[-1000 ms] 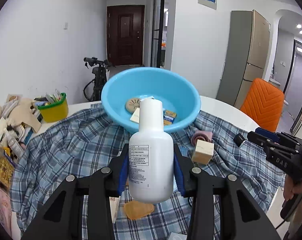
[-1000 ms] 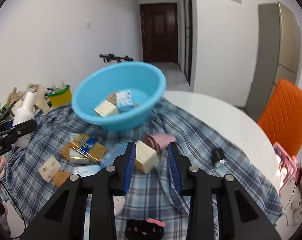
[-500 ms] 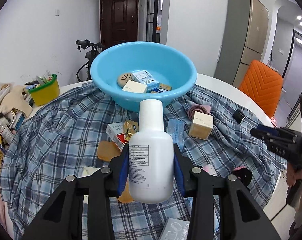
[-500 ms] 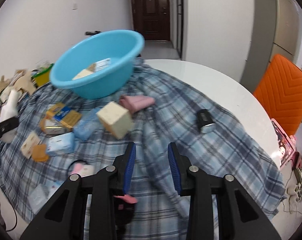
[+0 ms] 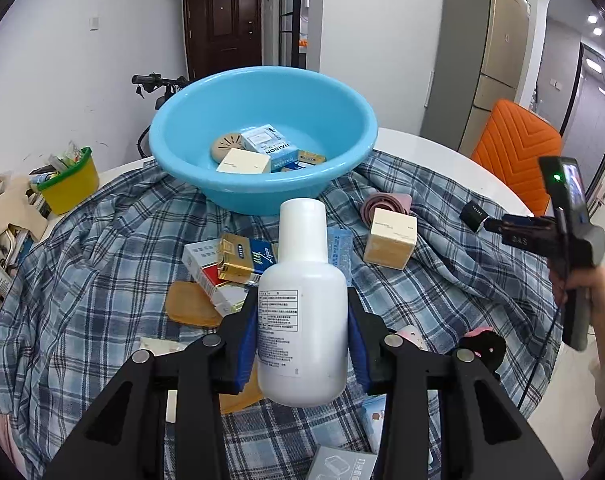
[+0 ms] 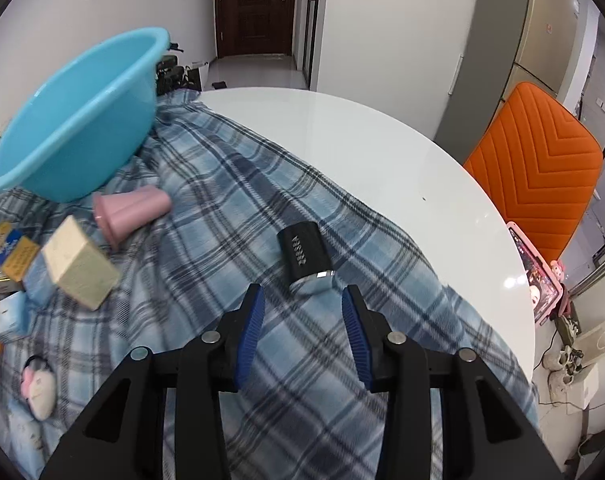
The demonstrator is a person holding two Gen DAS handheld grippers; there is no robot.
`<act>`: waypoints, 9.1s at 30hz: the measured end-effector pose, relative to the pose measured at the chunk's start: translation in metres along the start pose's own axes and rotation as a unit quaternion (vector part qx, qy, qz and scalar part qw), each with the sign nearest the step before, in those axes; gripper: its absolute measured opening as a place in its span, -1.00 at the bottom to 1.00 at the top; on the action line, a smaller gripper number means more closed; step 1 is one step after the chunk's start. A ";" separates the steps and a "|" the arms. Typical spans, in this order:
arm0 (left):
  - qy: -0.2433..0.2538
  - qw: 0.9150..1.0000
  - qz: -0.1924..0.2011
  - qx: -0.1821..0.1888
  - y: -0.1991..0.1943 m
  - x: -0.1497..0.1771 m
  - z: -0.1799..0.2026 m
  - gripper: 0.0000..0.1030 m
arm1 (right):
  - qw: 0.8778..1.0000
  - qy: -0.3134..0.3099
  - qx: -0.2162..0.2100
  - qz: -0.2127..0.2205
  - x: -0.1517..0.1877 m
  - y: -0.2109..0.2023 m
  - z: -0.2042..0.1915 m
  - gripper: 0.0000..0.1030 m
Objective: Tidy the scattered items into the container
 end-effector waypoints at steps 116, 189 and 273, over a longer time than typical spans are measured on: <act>-0.004 0.996 0.094 -0.006 -0.091 -0.059 -0.006 -0.19 | 0.963 -0.054 -0.147 0.220 -0.039 -0.227 -0.149 -0.44; -0.119 0.988 -0.090 -0.037 0.078 -0.336 -0.127 -0.19 | 0.990 -0.037 -0.128 -0.051 -0.295 -0.084 -0.161 -0.44; -0.142 0.986 -0.071 -0.056 0.153 -0.241 -0.190 0.73 | 0.976 -0.104 -0.104 -0.164 -0.210 0.053 -0.229 -0.44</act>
Point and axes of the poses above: each gripper's, at about its wrist camera, not at the fingertips, and y roughly the way its jaws point, z to its right, x to its underside, the point moved 2 cm from there along y, roughly the way its jaws point, and after that the axes turned 6 degrees about x, right-handed, at the moved point
